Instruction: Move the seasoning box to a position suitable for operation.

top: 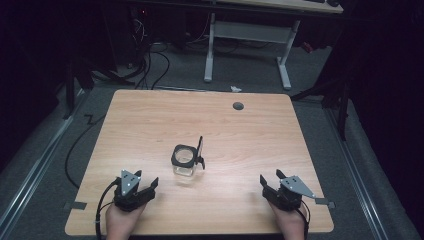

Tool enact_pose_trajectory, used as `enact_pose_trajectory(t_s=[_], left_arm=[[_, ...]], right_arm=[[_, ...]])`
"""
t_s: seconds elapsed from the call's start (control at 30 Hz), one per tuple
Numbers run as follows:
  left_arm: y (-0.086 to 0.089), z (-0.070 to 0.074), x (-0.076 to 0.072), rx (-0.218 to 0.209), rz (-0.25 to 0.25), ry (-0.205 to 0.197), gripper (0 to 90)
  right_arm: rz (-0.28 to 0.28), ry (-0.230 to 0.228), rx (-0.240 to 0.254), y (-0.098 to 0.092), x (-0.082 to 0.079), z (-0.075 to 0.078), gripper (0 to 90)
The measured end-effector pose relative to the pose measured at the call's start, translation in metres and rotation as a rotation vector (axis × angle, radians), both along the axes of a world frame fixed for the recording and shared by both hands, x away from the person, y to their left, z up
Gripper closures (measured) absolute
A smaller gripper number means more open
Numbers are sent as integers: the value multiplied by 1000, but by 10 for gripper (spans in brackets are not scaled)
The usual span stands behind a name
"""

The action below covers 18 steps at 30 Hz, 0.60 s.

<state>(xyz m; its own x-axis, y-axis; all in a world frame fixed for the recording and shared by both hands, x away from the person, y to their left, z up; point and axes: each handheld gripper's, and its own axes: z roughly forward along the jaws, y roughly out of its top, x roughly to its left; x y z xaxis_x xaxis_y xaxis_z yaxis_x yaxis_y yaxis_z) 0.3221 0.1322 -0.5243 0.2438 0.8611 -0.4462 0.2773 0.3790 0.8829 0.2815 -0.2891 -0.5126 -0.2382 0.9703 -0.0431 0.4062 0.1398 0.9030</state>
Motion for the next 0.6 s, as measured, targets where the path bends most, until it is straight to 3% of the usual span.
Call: enact_pose_trajectory(t_s=[0.07, 0.2, 0.4, 0.6], left_arm=[[1, -3, 1, 4, 6, -2, 383], [-1, -6, 1, 23, -2, -11, 396], [0, -3, -1, 6, 3, -44, 422], [1, -8, 0, 32, 8, -66, 410]], right_arm=[[2, 7, 26, -3, 1, -2, 360], [13, 21, 19, -3, 2, -4, 358], [21, 6, 16, -1, 1, -4, 366], [29, -1, 13, 1, -1, -4, 390]])
